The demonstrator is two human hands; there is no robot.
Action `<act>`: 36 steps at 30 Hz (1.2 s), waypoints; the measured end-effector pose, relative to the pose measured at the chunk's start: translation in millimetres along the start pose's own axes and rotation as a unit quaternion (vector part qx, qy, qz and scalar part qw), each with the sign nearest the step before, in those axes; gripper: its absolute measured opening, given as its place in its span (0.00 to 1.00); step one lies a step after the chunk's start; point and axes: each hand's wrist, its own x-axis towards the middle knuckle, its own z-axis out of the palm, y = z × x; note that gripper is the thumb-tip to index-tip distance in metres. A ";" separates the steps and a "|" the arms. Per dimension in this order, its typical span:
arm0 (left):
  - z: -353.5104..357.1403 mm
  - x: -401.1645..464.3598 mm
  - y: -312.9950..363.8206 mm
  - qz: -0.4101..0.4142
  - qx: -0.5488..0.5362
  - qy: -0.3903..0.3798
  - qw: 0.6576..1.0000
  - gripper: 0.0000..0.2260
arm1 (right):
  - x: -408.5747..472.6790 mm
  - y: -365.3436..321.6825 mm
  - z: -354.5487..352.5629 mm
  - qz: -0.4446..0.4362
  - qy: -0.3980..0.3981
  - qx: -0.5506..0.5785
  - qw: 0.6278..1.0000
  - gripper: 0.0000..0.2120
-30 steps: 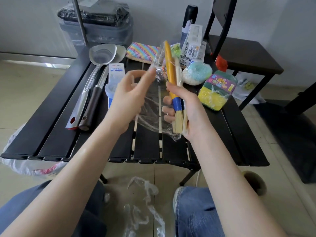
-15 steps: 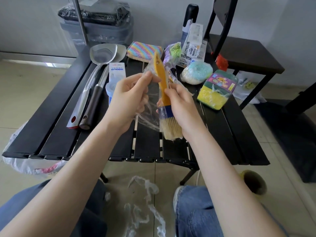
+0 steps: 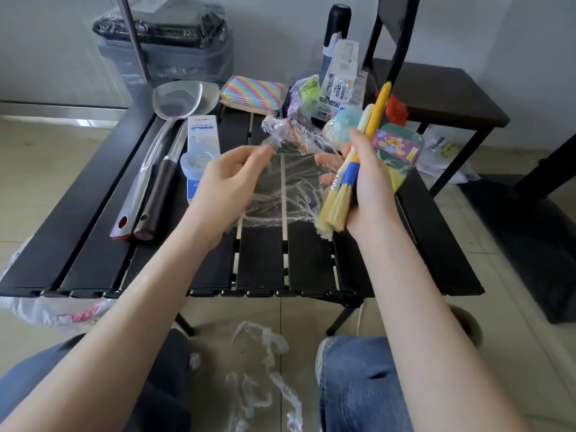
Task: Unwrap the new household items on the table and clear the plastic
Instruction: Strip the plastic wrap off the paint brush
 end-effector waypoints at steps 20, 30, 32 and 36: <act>-26.1 -0.9 16.6 -0.062 -0.123 -0.135 0.981 0.17 | -0.2 -8.4 -5.3 -0.294 -0.156 -0.485 0.809 0.07; -30.8 -11.3 26.4 -0.113 -0.003 -0.275 0.955 0.18 | -2.6 14.3 13.3 -0.387 -0.123 -0.702 0.585 0.11; -23.1 -15.5 19.8 -0.083 0.021 -0.260 0.962 0.20 | -2.3 21.6 17.7 -0.380 -0.105 -0.716 0.576 0.18; -8.3 -15.1 -3.0 -0.003 0.058 -0.160 0.985 0.27 | 1.7 40.4 24.6 -0.424 0.001 -0.670 0.610 0.22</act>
